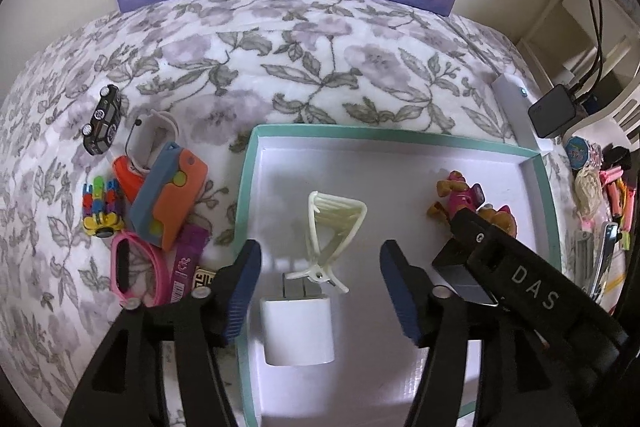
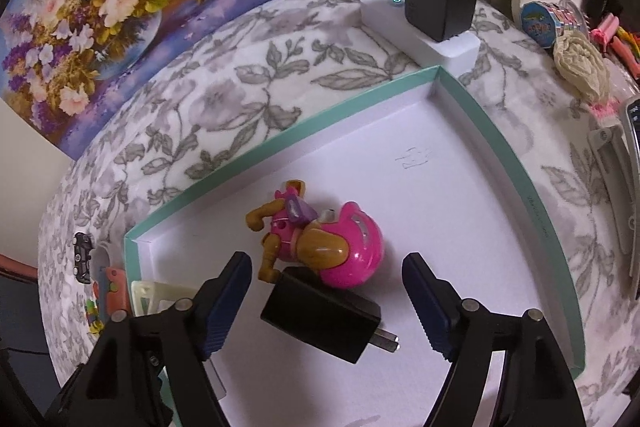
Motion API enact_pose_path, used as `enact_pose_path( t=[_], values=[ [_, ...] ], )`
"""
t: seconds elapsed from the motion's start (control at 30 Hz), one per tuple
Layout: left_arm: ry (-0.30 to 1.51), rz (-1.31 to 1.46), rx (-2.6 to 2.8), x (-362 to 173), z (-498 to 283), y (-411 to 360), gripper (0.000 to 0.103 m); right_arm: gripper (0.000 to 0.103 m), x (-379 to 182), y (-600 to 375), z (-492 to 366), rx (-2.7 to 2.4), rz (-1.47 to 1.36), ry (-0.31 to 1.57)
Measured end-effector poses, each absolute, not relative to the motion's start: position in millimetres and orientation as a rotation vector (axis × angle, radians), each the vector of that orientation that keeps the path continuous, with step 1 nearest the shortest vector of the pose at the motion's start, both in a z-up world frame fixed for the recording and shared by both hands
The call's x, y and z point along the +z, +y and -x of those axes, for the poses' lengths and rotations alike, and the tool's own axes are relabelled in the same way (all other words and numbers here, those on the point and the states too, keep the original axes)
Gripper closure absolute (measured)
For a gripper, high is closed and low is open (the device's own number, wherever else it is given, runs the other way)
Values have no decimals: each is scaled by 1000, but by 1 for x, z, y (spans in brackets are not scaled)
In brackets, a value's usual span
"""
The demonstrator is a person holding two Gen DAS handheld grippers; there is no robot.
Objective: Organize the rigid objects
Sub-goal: 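Open the right tool to drop the dog figure while the left tool releases the cream chair in the tray, then lift both open tools away from the tray toward the remaining toys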
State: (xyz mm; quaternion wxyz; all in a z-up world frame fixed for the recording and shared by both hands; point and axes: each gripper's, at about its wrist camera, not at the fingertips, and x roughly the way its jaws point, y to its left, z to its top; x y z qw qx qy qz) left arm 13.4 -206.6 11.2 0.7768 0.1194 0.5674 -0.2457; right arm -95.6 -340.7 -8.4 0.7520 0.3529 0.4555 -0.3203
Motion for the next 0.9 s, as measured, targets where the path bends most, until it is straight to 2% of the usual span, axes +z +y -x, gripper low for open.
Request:
enact_pose_path(
  t=[0.03,0.23,0.27,0.33,0.4,0.9],
  values=[
    [1218,-267,-531,13,-13,-207,33,22,-8,-341,96,-703,-770,996],
    [1185,-298,-523,20,-13,-206,31,18,-5,-342,99,-719,-767,1001],
    [1180,-301,-523,21,-12,-206,27,17,-4,-342,99,-722,-764,1000],
    [1166,-308,-519,24,-13,-205,22,7,0,-342,100,-730,-756,994],
    [1155,-313,-511,27,-14,-203,22,2,3,-342,101,-736,-751,980],
    [1165,-274,-366,32,-43,-162,21,0,9,-336,99,-733,-713,966]
  ],
)
